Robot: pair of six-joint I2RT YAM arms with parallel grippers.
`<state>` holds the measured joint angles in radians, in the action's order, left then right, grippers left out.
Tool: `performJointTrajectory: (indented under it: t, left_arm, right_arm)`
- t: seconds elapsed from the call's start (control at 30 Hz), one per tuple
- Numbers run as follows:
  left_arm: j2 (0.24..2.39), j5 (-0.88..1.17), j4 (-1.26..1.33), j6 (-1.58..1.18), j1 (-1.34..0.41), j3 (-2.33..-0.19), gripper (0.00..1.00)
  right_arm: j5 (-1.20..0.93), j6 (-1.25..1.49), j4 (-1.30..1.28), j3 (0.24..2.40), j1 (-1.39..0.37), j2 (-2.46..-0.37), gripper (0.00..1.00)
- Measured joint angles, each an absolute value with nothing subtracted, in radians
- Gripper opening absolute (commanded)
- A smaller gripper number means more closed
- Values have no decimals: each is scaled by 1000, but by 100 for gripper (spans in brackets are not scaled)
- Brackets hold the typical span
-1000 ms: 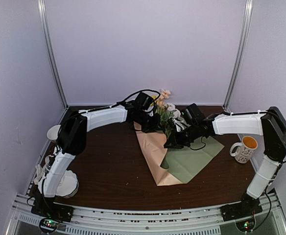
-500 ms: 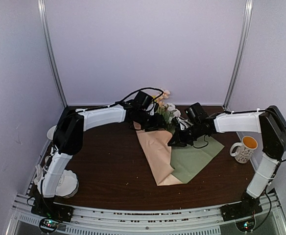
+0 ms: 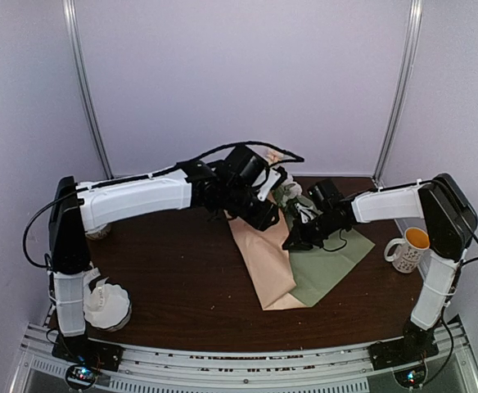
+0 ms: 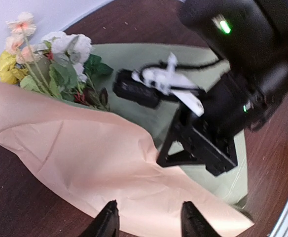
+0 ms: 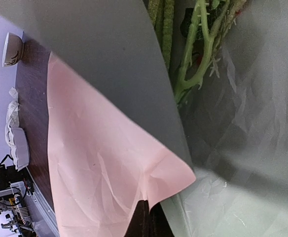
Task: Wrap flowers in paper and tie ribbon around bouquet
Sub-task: Press the fold line on the 2/3-folded wrapping paper.
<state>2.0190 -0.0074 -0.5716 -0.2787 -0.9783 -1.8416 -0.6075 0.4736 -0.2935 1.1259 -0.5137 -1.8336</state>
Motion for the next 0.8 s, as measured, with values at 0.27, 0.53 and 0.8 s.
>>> performJointTrajectory:
  t: [0.27,0.53,0.8]
  left_arm:
    - [2131,-173,-659,-92,-1161,-1815,40]
    - [2230,-194,-670,-4,-1157,-1815,44]
    - [2243,-181,-634,91,-1157,-1776,45]
  right_arm:
    - [-607,470,-294,1145,-514,-1834,0]
    - [-603,496,-257,1168,-514,-1835,0]
    - [-580,569,-163,1110,-514,-1835,0]
